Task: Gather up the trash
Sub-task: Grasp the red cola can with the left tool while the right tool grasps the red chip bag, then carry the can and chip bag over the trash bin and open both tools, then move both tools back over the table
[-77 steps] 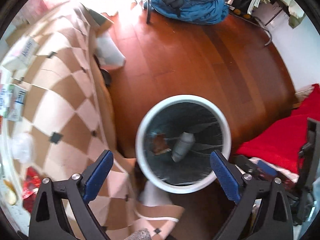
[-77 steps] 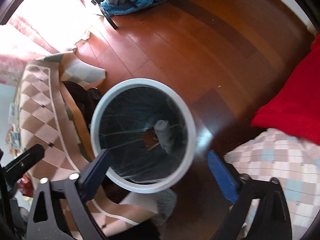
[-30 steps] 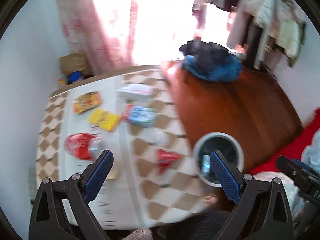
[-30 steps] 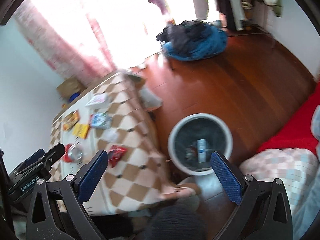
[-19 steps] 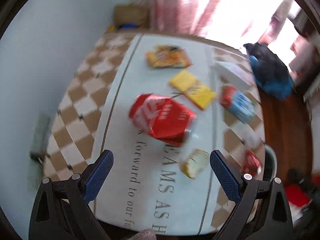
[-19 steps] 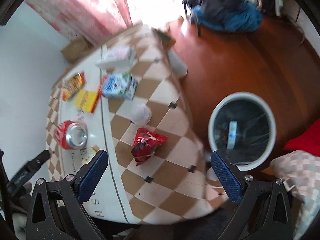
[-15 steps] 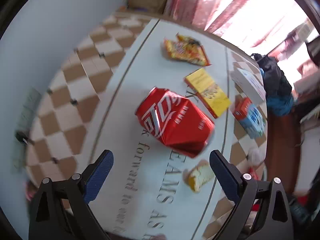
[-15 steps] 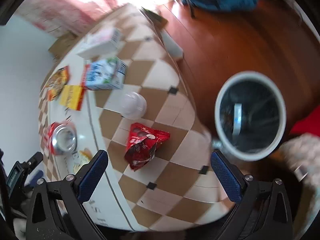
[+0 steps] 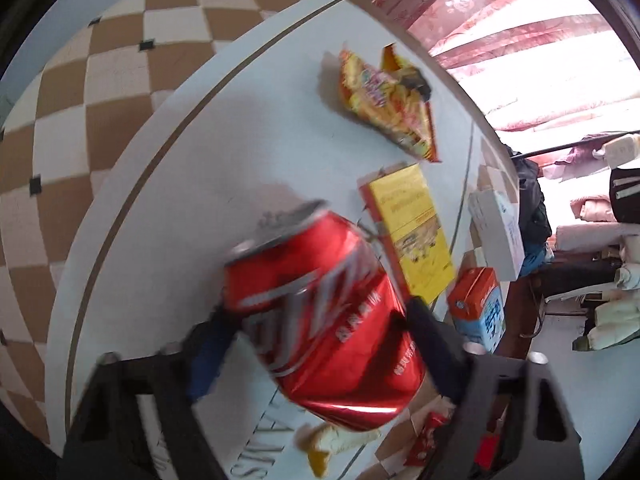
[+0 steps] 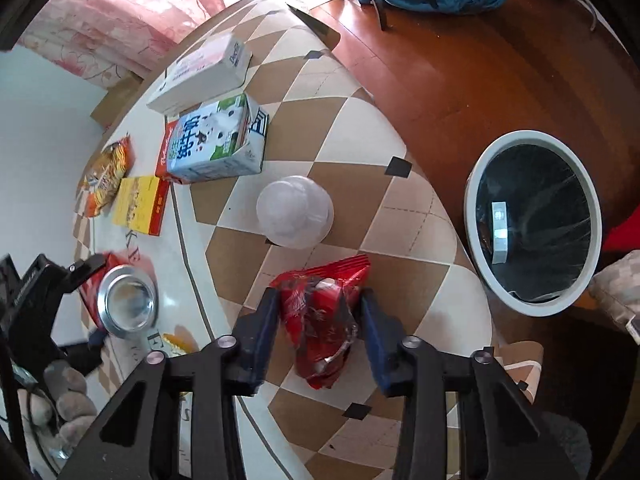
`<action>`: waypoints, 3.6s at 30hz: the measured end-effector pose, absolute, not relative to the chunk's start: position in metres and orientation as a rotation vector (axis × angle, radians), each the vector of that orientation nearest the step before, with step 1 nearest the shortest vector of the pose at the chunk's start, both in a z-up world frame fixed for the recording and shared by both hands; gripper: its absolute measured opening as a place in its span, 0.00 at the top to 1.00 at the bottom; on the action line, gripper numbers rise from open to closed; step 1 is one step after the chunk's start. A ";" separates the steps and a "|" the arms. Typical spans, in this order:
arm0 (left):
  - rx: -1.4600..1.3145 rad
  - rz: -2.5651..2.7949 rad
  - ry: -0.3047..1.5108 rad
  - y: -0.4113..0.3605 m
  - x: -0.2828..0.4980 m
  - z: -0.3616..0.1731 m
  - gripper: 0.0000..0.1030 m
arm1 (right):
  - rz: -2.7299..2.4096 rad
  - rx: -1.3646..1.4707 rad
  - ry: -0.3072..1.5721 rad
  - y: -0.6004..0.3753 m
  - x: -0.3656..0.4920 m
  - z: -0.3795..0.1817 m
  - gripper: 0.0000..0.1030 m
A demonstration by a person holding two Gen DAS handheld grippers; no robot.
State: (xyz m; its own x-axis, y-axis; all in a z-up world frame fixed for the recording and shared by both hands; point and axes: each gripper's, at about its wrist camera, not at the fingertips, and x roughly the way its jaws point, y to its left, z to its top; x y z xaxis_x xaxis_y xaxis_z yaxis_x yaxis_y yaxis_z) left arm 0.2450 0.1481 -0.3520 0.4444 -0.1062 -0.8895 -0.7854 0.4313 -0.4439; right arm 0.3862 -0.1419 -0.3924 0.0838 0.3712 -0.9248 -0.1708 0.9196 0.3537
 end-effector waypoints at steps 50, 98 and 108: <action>-0.061 0.094 0.829 -0.185 0.321 -0.176 0.55 | 0.341 0.261 1.137 -0.427 0.405 -0.281 0.95; -0.111 0.115 1.321 -0.245 0.383 -0.324 0.05 | 0.179 0.048 1.382 -0.465 0.453 -0.417 0.00; -0.099 0.123 1.228 -0.238 0.355 -0.273 0.05 | 0.192 0.082 1.296 -0.471 0.421 -0.355 0.00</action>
